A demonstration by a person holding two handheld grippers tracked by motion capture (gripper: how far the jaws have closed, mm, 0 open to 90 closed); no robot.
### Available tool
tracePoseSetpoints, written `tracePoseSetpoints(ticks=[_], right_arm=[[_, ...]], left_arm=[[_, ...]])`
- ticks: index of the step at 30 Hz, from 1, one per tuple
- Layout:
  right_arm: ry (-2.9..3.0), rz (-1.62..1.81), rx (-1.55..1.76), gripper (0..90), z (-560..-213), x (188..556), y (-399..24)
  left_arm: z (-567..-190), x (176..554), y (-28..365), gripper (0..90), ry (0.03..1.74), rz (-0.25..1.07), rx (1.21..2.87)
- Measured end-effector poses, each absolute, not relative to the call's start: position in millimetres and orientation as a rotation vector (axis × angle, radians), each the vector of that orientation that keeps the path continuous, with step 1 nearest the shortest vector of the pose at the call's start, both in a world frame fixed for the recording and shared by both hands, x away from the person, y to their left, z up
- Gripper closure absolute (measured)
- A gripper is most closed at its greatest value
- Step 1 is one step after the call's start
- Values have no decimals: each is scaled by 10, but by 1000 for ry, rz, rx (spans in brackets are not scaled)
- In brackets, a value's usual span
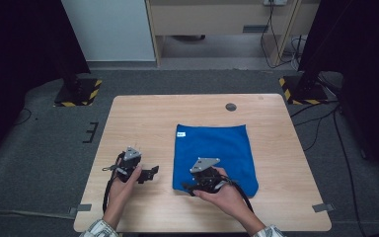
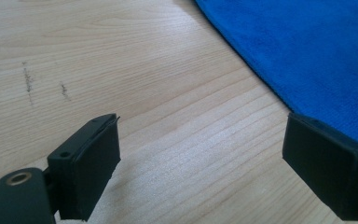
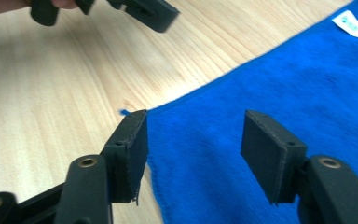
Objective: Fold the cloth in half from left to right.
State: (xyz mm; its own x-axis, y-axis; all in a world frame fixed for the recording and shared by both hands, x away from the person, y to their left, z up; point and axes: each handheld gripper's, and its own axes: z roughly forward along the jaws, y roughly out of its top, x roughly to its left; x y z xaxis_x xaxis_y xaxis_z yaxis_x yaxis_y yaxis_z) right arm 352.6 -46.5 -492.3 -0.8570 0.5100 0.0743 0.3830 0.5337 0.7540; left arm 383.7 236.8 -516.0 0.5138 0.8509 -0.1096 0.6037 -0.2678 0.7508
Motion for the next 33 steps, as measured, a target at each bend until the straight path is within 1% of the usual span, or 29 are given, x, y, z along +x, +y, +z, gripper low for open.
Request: tracePoseSetpoints(ticks=[2,5,11,13,18,21,23,24,25,26,27,33], right_arm=[[2622,1233,751,426,-4925,3505,-435],[2646,1253,730,378,-4938,3470,-374],[2684,1206,678,315,-5038,3393,-179],[2685,1184,676,312,-5077,3381,-116],[2682,1096,639,446,-5155,3360,-17],[2689,1046,631,607,-5185,3368,-8],[2686,1041,637,759,-5190,3374,-10],[2676,1061,641,817,-5181,3376,-18],[2672,1071,649,848,-5171,3376,-26],[2661,1089,665,873,-5160,3372,-36],[2653,1106,680,879,-5151,3364,-45],[2635,1157,703,883,-5130,3296,-41]], left_arm=[[-5160,3837,2361,103,1184,408,1992],[-5161,3837,2361,103,1183,406,1993],[-5150,3834,2354,103,1168,403,1980],[-5144,3837,2355,102,1163,405,1976],[-5117,3855,2347,99,1195,402,2001],[-5060,3919,2331,100,1187,390,2000],[-4980,3989,2307,101,1168,390,1974],[-4947,4016,2299,101,1156,391,1966],[-4907,4057,2284,100,1142,393,1952],[-4871,4110,2264,100,1134,392,1946],[-4844,4175,2243,101,1127,383,1945],[-4813,4635,2086,139,1119,382,1986]])
